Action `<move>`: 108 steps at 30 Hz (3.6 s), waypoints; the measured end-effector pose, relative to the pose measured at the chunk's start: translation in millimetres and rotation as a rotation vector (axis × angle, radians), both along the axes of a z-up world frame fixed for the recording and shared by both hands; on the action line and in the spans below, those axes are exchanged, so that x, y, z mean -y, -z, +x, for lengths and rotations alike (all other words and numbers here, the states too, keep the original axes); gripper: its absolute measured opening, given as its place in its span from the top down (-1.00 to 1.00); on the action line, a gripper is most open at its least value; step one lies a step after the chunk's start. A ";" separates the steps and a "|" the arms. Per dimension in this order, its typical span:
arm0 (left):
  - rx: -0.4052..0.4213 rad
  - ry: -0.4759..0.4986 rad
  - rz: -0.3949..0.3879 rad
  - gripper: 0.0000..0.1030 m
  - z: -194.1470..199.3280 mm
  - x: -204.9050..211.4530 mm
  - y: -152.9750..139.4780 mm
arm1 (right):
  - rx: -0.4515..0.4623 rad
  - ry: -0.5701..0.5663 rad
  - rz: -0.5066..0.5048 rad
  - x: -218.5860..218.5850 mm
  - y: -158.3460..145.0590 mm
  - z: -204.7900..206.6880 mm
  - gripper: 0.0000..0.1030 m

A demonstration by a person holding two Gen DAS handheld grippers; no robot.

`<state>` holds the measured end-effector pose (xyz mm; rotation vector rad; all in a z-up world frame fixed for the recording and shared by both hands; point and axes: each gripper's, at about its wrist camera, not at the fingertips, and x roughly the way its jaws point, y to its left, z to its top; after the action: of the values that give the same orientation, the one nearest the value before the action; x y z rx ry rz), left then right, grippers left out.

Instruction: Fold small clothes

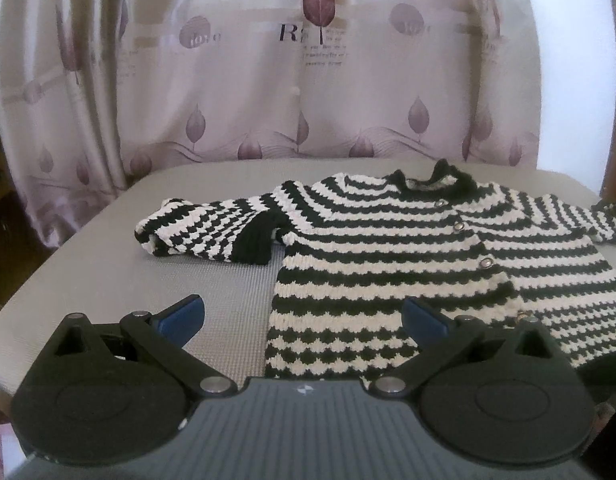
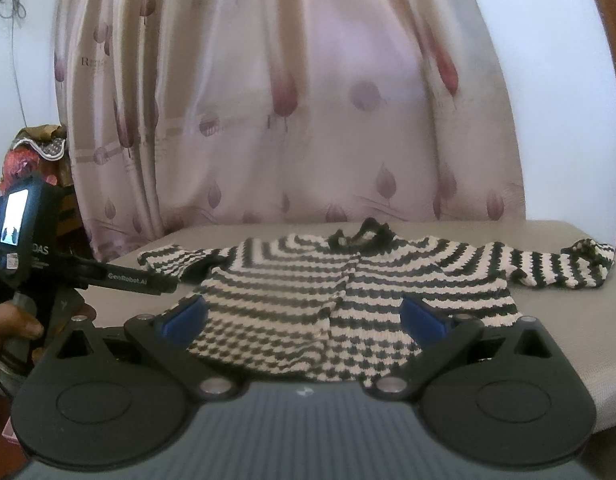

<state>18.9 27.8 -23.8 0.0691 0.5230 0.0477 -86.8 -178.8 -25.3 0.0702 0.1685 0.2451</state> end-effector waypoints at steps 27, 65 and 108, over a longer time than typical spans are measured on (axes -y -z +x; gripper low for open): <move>0.020 0.005 0.299 -0.61 120.2 -30.3 42.7 | -0.175 -0.025 0.122 32.1 25.7 68.2 -1.00; -0.101 -0.745 0.004 0.25 97.4 -264.3 -18.3 | -0.236 -0.026 0.158 37.4 35.9 82.0 -1.00; -0.140 0.012 -0.140 -1.00 126.6 54.8 48.3 | -0.268 0.804 0.273 401.6 21.7 228.9 0.48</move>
<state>145.5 -27.0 -72.1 -0.0620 0.6648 -0.0055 142.1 -580.4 -47.1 0.4319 0.3576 -0.5487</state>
